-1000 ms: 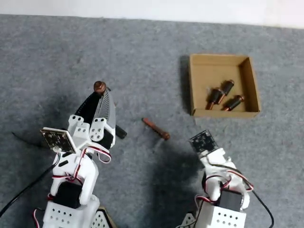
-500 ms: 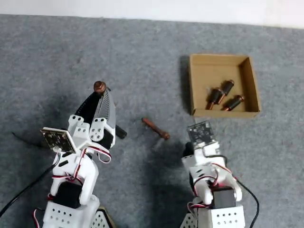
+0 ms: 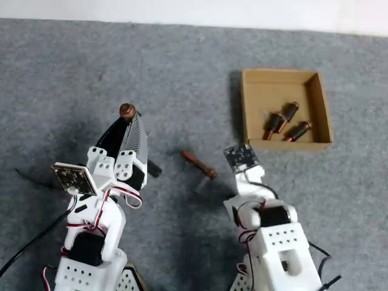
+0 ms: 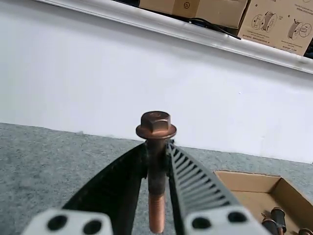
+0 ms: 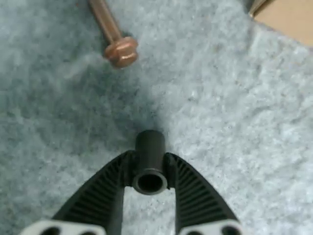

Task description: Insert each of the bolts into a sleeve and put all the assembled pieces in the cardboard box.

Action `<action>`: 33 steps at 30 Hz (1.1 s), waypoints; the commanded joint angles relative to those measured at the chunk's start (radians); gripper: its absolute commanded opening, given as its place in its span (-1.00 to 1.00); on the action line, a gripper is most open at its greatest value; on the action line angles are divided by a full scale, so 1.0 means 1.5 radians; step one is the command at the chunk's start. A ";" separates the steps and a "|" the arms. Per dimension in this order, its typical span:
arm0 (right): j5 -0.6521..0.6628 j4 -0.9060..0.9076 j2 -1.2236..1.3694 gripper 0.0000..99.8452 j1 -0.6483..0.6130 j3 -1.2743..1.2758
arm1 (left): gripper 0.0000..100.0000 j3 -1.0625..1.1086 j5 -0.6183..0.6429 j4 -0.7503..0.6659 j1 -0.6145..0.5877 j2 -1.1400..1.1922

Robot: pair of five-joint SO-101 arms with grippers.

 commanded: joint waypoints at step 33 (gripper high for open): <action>0.226 0.093 0.040 -0.98 0.100 0.038 | -0.98 -0.007 0.004 -0.015 -0.007 0.002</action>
